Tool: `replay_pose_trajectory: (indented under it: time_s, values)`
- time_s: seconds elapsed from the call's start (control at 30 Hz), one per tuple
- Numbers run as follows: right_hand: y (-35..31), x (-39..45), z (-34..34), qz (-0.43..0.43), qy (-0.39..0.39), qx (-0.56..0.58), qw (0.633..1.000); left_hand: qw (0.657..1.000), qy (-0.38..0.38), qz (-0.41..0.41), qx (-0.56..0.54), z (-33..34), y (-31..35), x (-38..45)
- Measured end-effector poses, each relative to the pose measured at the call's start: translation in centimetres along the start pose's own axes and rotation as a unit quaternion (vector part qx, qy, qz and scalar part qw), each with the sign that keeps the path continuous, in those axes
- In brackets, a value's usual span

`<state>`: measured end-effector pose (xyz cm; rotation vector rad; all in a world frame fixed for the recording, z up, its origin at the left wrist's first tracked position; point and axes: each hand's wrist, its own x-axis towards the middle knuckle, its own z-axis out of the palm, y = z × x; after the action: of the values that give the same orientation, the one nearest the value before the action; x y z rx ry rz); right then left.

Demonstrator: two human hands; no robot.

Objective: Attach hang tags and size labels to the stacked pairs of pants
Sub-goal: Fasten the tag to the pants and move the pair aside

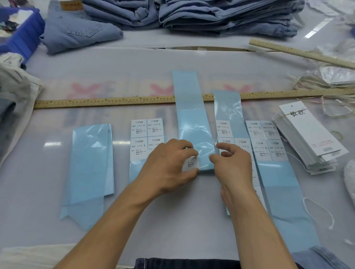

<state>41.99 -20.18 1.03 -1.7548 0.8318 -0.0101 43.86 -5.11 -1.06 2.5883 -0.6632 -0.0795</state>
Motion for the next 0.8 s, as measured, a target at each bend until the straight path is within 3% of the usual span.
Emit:
replay_pose_trajectory:
  time_s: [0.37,0.63,0.8]
  values:
    - [0.0,0.1,-0.2,0.004,0.010,0.035,0.999,0.995,0.074,-0.030,-0.054,-0.2,0.4,0.0]
    - [-0.5,-0.1,-0.2,0.094,-0.043,0.183,0.978,0.979,0.074,-0.016,-0.191,-0.2,0.4,-0.2]
    - [-1.1,-0.3,-0.2,0.151,-0.079,0.223,0.960,0.983,0.078,-0.047,-0.161,-0.4,-0.2,0.0]
